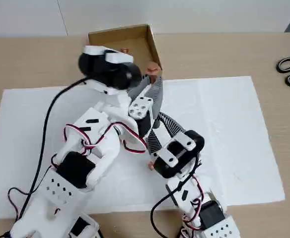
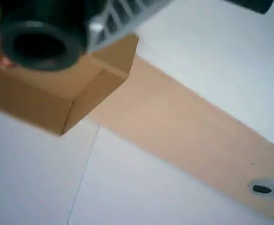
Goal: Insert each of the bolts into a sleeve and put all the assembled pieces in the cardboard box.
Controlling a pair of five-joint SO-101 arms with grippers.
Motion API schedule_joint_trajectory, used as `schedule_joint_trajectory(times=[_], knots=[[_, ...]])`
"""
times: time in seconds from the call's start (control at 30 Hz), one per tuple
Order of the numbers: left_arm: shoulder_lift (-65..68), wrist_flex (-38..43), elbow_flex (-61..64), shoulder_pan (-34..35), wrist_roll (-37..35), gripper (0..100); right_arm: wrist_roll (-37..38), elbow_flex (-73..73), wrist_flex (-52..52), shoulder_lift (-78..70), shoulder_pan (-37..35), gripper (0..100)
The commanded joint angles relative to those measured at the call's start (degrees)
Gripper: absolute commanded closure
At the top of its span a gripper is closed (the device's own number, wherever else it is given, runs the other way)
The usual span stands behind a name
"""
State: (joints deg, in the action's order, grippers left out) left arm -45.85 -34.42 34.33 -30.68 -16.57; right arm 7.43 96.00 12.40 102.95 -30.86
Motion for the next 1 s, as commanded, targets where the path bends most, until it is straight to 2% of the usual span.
schedule_joint_trajectory(times=[0.0,0.07,0.23,0.5,0.67,0.97], knots=[[-1.7,1.9,-0.7,-0.4,2.6,99,-5.3,0.4,0.4,0.8,-0.1,99.5],[-1.8,1.9,-0.7,-0.4,2.5,99,-7.5,0.4,0.4,0.6,-0.1,99.5],[-3.6,1.6,-0.2,-0.4,2.6,99,-7.5,0.4,0.4,0.7,0.0,99.5],[-14.3,2.0,10.5,-0.5,2.5,99,-7.4,0.4,0.4,0.7,0.0,99.5],[-14.2,6.0,12.3,-2.8,2.5,99,-7.4,0.4,0.4,0.7,0.0,99.5],[-14.2,6.4,14.5,-3.0,2.6,99,-7.4,0.4,0.4,0.7,0.0,99.5]])
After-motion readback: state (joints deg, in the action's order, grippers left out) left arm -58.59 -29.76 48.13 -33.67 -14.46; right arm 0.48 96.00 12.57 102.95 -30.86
